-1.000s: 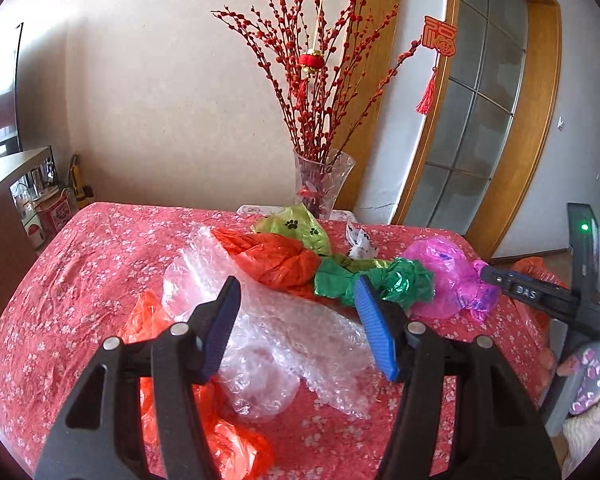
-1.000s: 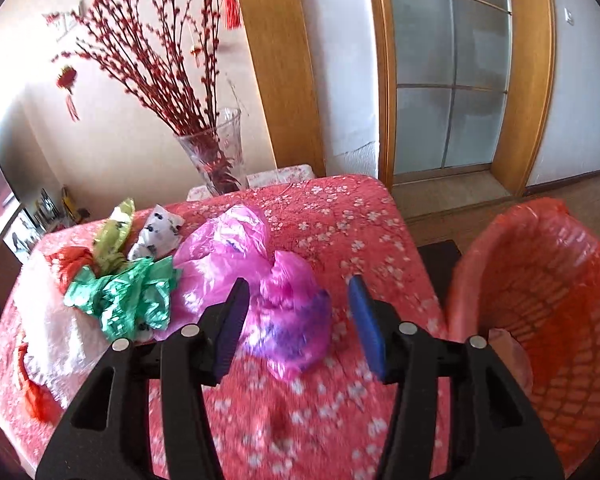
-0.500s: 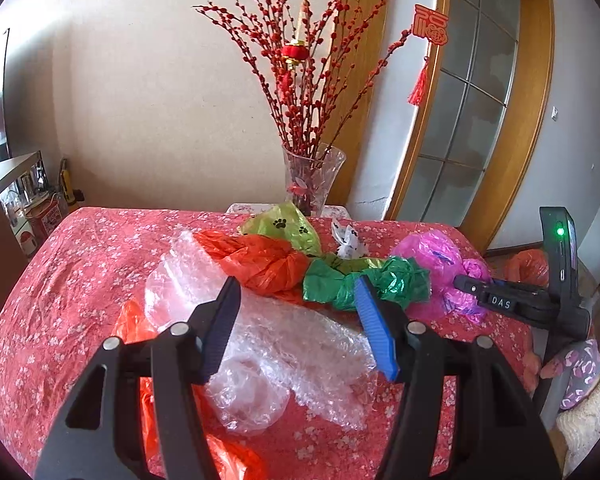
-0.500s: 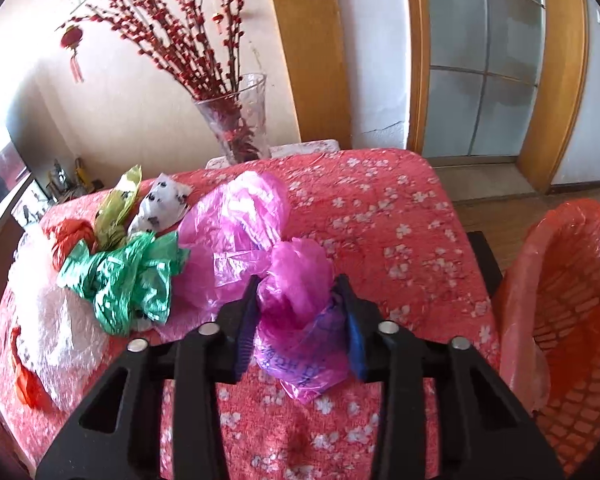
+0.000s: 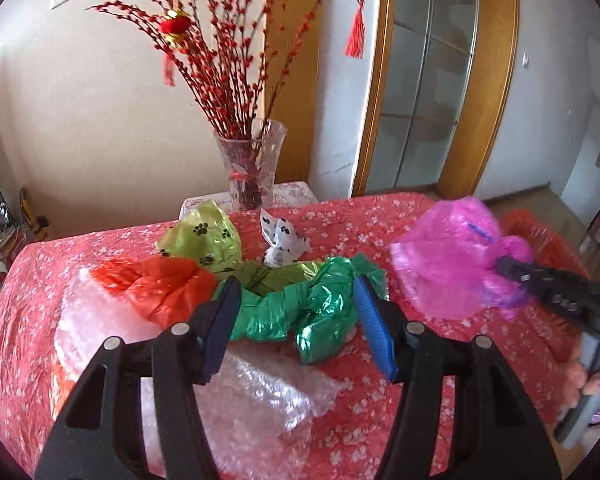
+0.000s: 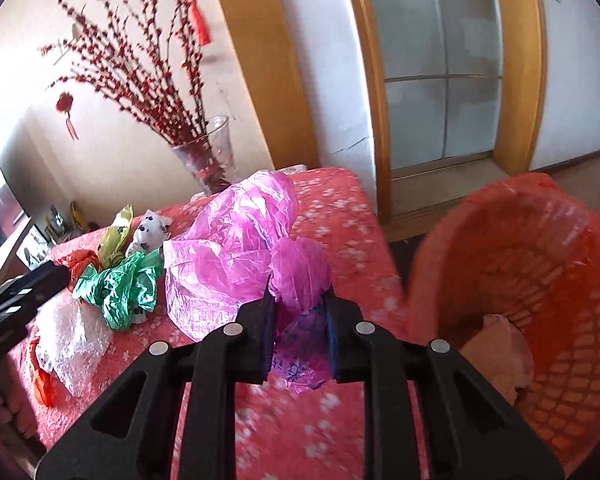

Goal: Collect trash
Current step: 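Grasp the green plastic bag with the left gripper while the right lifts the pink bag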

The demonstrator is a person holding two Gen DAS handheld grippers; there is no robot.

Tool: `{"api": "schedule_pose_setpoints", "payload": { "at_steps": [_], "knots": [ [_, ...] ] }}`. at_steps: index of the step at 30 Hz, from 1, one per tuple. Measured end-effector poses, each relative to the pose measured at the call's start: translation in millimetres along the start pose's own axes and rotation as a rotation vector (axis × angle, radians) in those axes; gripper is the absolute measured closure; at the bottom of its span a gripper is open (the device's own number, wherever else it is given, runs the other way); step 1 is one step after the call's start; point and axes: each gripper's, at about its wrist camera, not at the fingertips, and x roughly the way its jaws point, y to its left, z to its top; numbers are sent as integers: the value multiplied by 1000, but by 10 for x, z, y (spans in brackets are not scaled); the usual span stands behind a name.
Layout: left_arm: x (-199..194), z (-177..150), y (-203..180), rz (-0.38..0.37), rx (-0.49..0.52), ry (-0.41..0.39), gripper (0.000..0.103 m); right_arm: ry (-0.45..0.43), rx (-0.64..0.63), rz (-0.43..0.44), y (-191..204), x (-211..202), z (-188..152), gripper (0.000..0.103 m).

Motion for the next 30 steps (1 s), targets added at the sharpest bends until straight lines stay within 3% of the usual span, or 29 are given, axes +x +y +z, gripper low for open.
{"api": "schedule_pose_setpoints", "payload": {
  "at_steps": [8, 13, 16, 18, 23, 27, 30],
  "knots": [
    [376, -37, 19, -11, 26, 112, 51, -9, 29, 8, -202, -127, -29, 82],
    [438, -104, 52, -21, 27, 138, 64, 0, 51, 22, -238, -101, -34, 82],
    [465, -123, 36, -15, 41, 143, 63, 3, 56, 27, -253, -107, -48, 82],
    [471, -134, 19, -3, 51, 147, 57, 2, 59, 31, -251, -116, -54, 82],
    [551, -132, 3, 2, 61, 157, 57, 1, 68, 35, -269, -136, -60, 82],
    [524, -143, -21, 4, 70, 143, 78, 4, 73, 35, -282, -133, -62, 82],
    [499, -143, -29, -19, 67, 133, 82, 6, 80, 39, -289, -132, -72, 82]
  ]
}}
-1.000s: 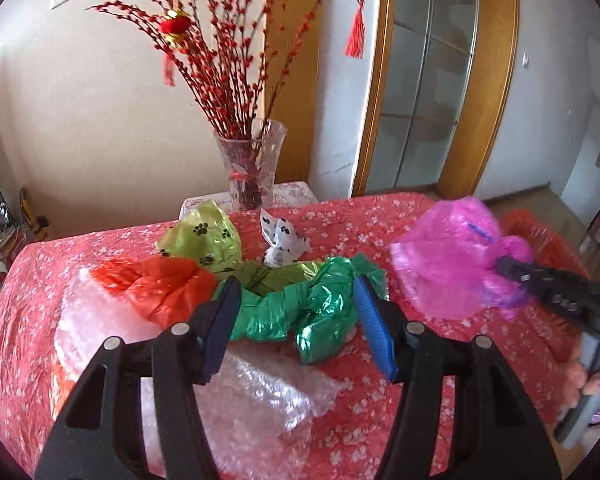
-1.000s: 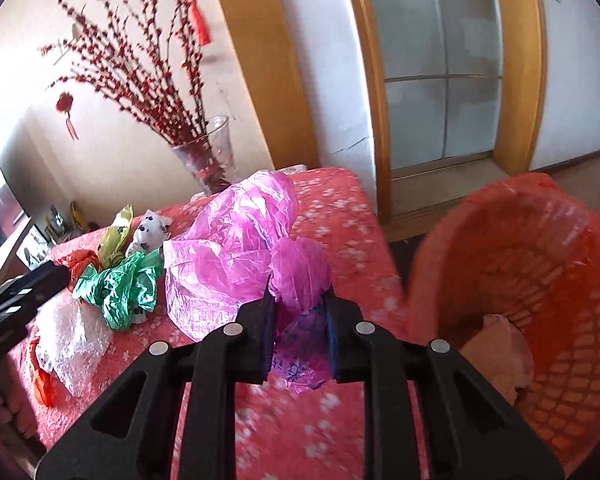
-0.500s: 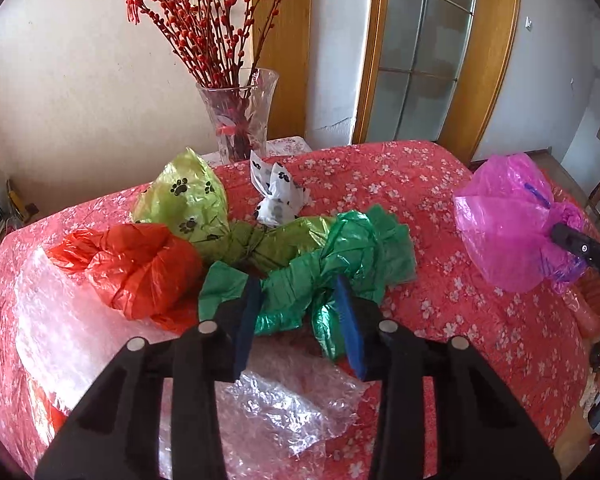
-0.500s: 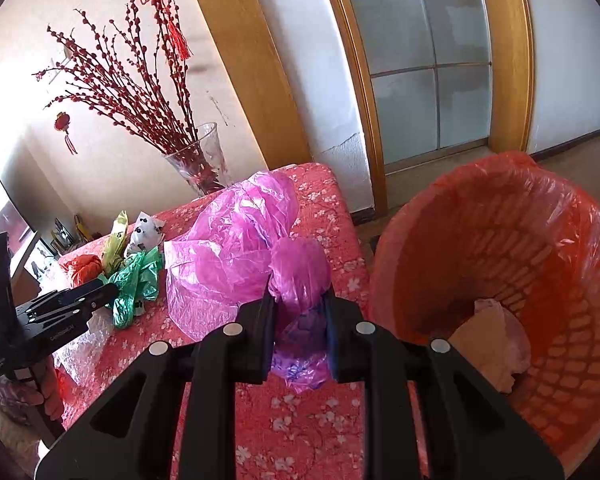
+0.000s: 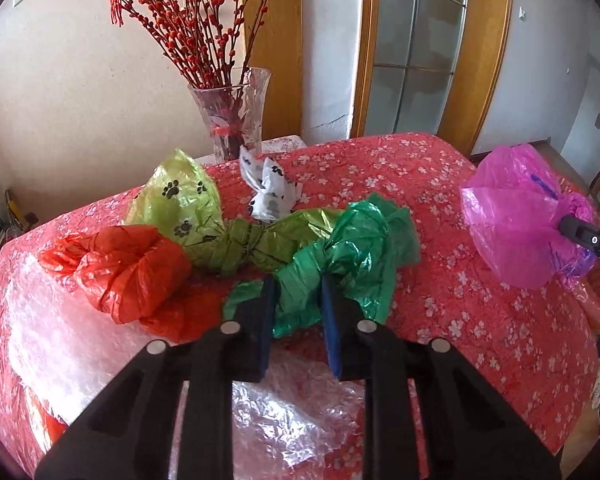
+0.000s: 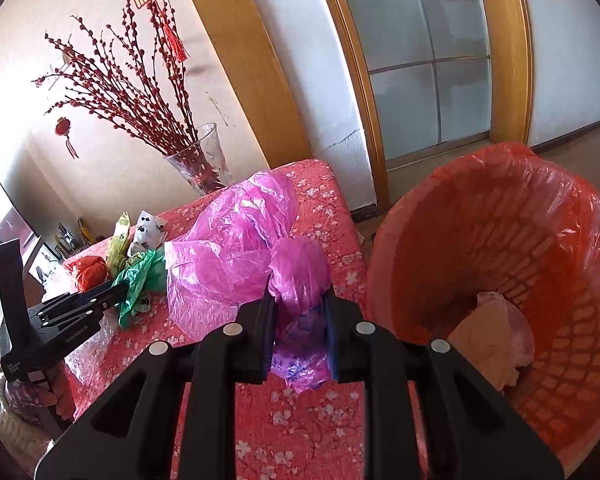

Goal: Collect trash
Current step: 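Grasp the green plastic bag with the left gripper while the right lifts the pink bag, then carry the green and pink bags over the basket and open both grippers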

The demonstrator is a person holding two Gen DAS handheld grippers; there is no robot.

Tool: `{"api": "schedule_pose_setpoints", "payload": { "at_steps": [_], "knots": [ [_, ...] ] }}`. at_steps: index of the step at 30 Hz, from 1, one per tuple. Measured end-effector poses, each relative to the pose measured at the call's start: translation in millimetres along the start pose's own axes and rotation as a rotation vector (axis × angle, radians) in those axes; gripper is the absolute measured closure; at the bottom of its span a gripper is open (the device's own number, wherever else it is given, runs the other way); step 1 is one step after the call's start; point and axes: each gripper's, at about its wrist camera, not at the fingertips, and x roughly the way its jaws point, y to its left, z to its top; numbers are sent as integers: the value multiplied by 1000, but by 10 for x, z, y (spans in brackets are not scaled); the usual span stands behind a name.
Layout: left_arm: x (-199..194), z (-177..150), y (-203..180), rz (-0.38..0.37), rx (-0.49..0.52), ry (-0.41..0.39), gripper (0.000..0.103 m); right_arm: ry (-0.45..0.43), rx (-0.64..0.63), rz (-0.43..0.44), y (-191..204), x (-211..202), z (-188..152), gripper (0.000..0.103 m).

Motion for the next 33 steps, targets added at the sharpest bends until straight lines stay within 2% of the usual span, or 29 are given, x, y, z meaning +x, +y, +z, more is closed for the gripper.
{"api": "schedule_pose_setpoints", "payload": {
  "at_steps": [15, 25, 33],
  "knots": [
    [-604, 111, -201, -68, -9, -136, 82, -59, 11, -4, -22, -293, 40, 82],
    [-765, 263, -647, -135, 15, -174, 82, -123, 70, -79, -287, -611, 60, 82],
    [-736, 370, -1096, -217, 17, -183, 82, -213, 137, -211, -608, -949, 52, 81]
  ]
}}
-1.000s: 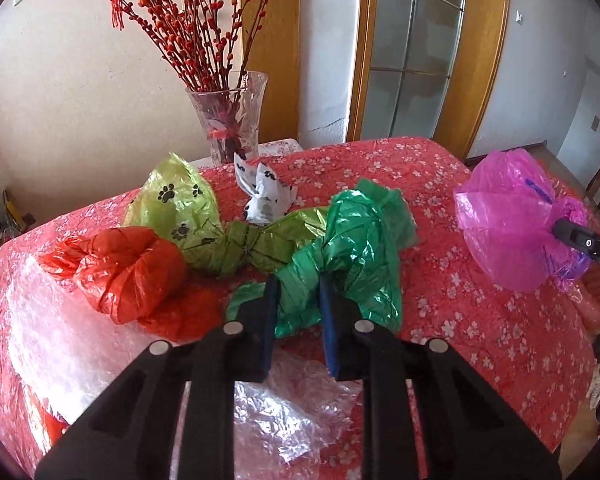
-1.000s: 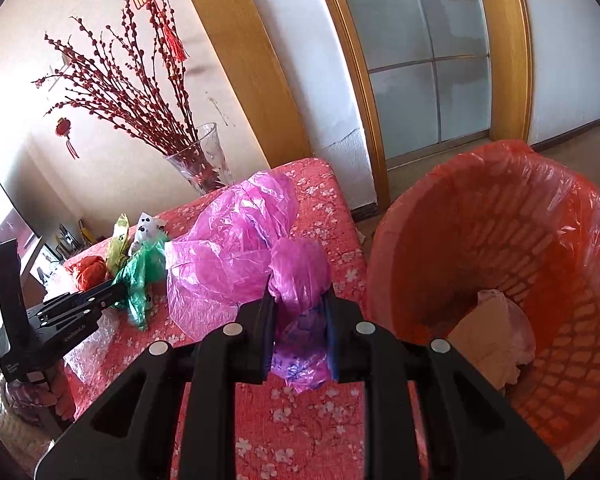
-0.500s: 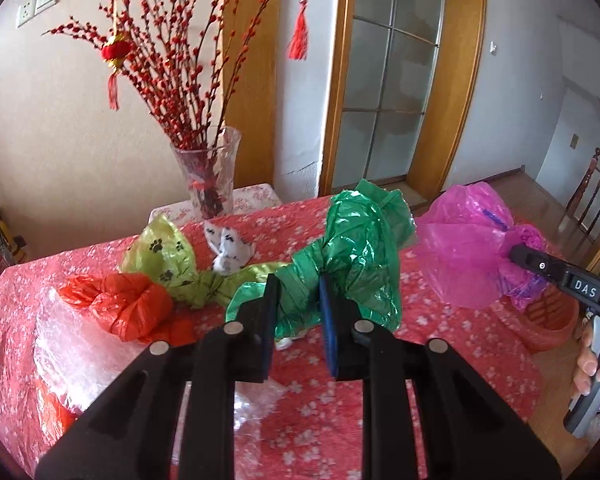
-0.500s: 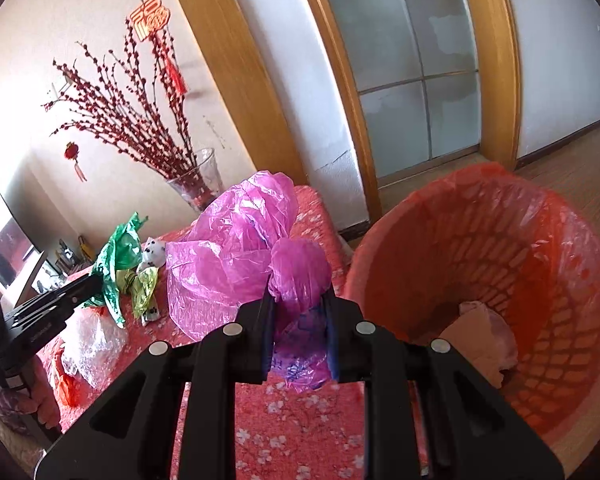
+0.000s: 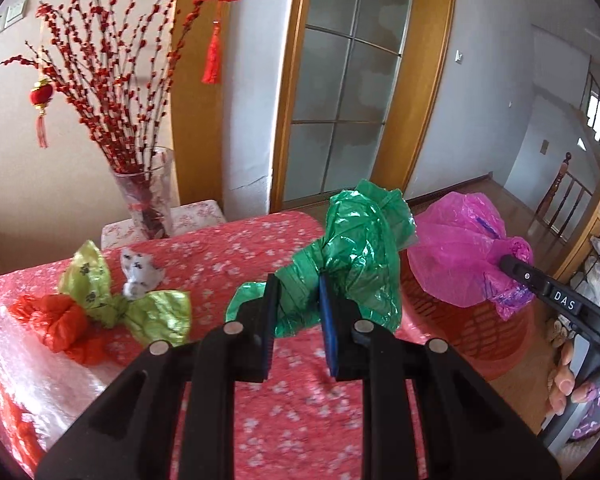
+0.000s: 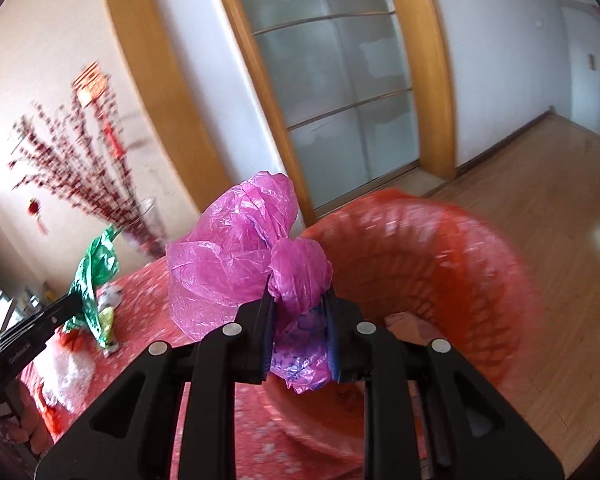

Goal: Collect trash
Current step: 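Carry the green and pink bags over the basket and open both grippers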

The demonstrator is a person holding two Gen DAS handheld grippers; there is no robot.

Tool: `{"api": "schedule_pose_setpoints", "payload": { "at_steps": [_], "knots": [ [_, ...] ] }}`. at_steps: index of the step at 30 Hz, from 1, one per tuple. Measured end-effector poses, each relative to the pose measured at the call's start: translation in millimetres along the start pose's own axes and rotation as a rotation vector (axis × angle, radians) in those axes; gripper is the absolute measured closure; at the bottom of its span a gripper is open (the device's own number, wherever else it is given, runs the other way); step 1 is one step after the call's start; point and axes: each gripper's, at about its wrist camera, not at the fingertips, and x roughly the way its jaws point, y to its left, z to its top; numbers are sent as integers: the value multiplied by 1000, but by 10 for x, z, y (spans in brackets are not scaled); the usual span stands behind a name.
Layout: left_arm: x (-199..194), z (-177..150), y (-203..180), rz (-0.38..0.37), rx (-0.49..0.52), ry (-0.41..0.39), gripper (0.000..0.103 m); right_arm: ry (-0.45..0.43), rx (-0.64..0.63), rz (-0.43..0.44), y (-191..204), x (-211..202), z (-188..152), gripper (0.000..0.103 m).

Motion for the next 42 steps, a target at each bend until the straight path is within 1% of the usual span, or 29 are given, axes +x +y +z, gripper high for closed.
{"api": "schedule_pose_setpoints", "payload": {
  "at_steps": [7, 14, 18, 28, 30, 31, 34, 36, 38, 41, 42],
  "knots": [
    [142, 61, -454, -75, 26, 8, 82, -86, 75, -113, -379, -177, 68, 81],
    [330, 106, -859, -156, 36, 29, 82, -121, 149, -183, -691, -267, 87, 81],
    [454, 115, -1061, -185, 44, 46, 82, -131, 170, -203, -812, -281, 72, 81],
    [698, 84, -1319, -231, 44, 78, 82, -137, 208, -224, -999, -255, 87, 79],
    [760, 71, -1345, -242, 35, 90, 82, -138, 221, -217, -1027, -239, 97, 76],
    [792, 68, -1350, -251, 28, 99, 81, -135, 225, -212, -1039, -226, 98, 72],
    [877, 41, -1386, -265, 14, 124, 79, -126, 232, -199, -1070, -209, 94, 70],
    [924, 17, -1405, -267, 18, 137, 74, -113, 239, -189, -1091, -180, 76, 68],
    [955, -5, -1413, -263, 21, 147, 69, -101, 249, -182, -1121, -159, 56, 64],
    [957, -43, -1383, -240, 29, 152, 68, -91, 246, -188, -1145, -141, 40, 59],
    [949, -56, -1352, -230, 28, 151, 67, -88, 236, -190, -1138, -138, 36, 55]
  ]
}}
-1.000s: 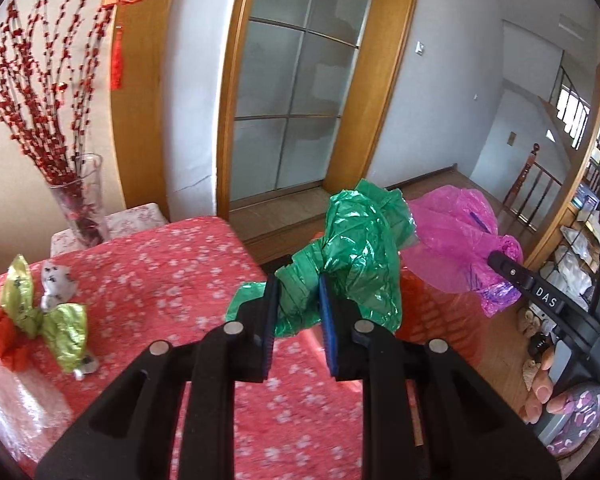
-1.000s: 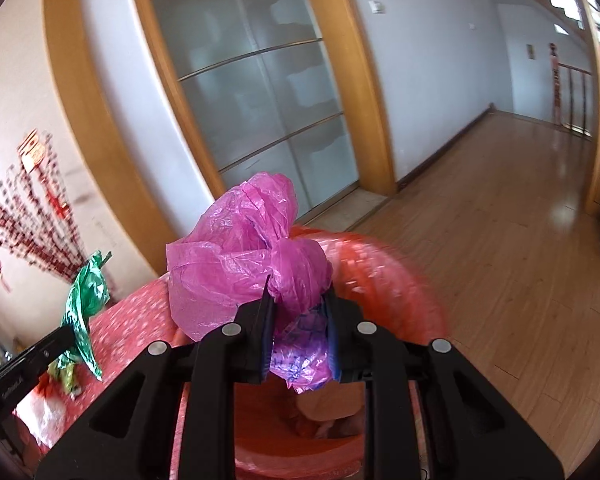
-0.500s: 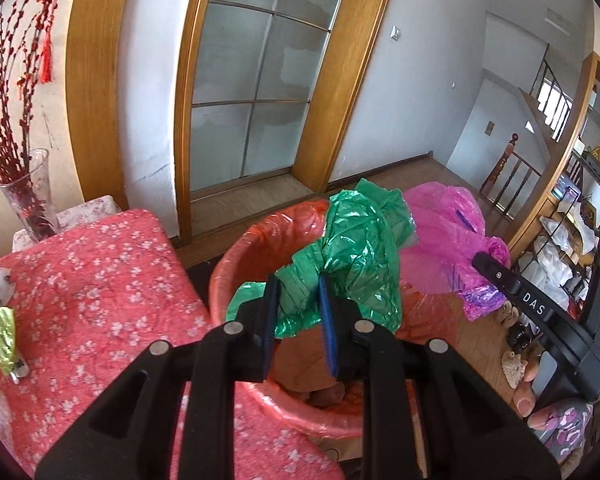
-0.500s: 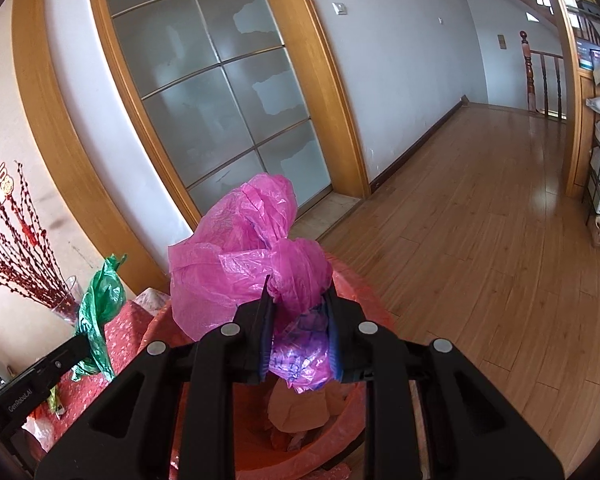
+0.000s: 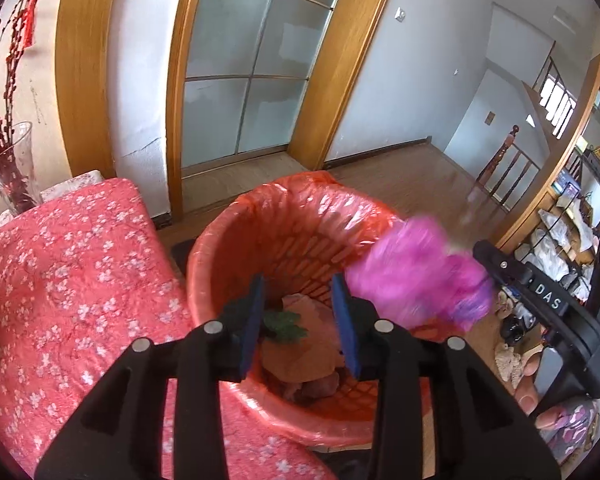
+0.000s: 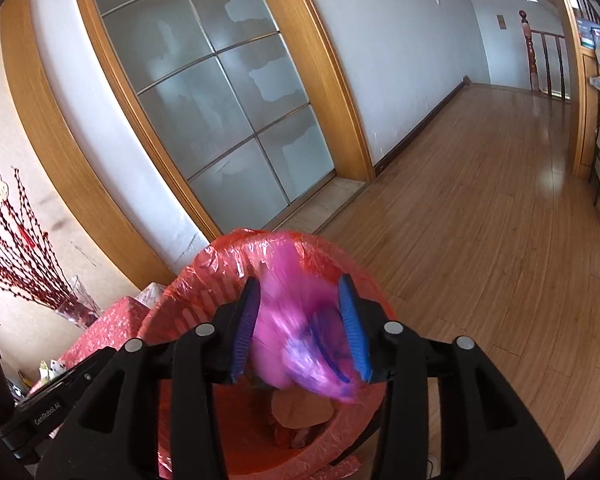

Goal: Collect trash
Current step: 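Carry the green and pink bags over the basket and open both grippers, then return to the table and grasp the bubble wrap with the right gripper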

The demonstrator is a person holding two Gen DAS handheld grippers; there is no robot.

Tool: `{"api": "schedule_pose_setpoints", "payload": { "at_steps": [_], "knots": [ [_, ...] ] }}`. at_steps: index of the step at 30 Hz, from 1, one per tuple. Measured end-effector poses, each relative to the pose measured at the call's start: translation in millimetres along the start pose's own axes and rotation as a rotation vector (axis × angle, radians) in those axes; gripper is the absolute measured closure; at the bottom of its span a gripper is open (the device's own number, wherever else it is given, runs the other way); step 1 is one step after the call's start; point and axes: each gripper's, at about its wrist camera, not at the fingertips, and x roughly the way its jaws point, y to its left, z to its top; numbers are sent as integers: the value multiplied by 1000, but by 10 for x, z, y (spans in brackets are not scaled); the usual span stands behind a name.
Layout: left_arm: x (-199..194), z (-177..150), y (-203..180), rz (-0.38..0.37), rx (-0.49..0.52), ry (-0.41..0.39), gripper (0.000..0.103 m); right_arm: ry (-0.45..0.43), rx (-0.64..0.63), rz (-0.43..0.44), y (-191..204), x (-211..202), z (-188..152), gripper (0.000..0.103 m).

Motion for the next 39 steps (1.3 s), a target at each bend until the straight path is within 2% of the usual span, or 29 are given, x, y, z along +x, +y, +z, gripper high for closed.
{"api": "schedule_pose_setpoints", "payload": {
  "at_steps": [2, 11, 15, 22, 32, 39],
  "knots": [
    [-46, -29, 41, 15, -1, -4, 67, -5, -19, -4, 30, -13, -12, 51],
    [-470, -213, 321, 132, 38, -66, 64, -1, -91, 8, 225, -60, -86, 51],
    [-774, -327, 587, 195, 21, -104, 62, 21, -156, 39, 410, -75, -178, 51],
    [-1355, -572, 1209, 322, -58, -165, 59, 68, -322, 161, 1036, -146, -430, 51],
    [-2243, -1000, 2063, 560, -171, -228, 57, 181, -528, 399, 2233, -189, -1083, 51],
    [-2613, -1243, 2486, 632, -257, -244, 56, 255, -598, 491, 2977, -37, -1452, 52]
  ]
}}
